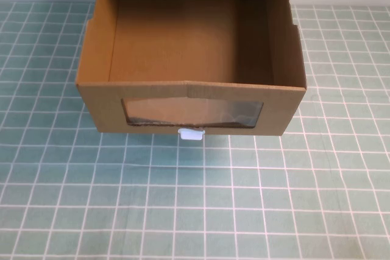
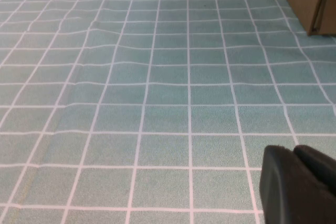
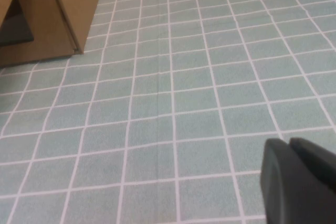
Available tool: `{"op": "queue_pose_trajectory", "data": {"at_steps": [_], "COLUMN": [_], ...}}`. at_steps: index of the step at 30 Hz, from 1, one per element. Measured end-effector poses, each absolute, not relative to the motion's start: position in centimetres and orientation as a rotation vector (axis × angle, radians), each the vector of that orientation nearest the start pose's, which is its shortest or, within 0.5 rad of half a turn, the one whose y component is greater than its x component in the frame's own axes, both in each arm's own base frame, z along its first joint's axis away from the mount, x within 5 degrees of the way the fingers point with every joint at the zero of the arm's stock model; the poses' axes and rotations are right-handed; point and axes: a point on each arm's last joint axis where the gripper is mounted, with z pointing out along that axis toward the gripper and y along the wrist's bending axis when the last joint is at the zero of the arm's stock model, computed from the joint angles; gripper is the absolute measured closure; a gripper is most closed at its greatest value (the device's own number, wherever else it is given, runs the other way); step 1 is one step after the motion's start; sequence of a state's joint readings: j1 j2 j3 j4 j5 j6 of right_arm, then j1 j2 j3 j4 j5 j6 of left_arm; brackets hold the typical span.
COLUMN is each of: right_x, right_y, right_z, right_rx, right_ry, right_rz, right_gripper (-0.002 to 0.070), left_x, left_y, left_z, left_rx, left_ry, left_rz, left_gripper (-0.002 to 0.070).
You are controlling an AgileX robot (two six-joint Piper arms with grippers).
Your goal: Close the shoe box
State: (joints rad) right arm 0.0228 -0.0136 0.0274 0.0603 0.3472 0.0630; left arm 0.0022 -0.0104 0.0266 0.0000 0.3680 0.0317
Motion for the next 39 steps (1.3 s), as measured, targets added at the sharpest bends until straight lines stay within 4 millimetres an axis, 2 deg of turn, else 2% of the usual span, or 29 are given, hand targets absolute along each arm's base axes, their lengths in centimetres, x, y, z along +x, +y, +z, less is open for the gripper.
{"op": "queue_pose_trajectory", "data": {"at_steps": [27,32,35,39], "right_x": [5.3,5.3,5.3,5.3], "right_y": [0.3,0.3,0.3,0.3], "right_z": [17.3,17.3,17.3,17.3], "right_rx": [0.075,0.075,0.075,0.075], "right_ry": [1.844,1.844,1.844,1.844], "right_rz": [0.118,0.118,0.118,0.118], "right_gripper": [0.0688,0.0688,0.0688,0.0688], "left_x": [5.3,5.4,5.5,5.6], "left_y": [0.0,0.0,0.0,-0.2], "left_z": [17.2,17.6,18.2,18.9], "left_rx": [0.033,0.033,-0.019,-0.187], "left_ry": [1.868,1.819,1.749,1.671], "left_rz": [0.033,0.033,-0.022,-0.198], "left_gripper": [0.0680,0.0680,0.0680,0.0680]}}
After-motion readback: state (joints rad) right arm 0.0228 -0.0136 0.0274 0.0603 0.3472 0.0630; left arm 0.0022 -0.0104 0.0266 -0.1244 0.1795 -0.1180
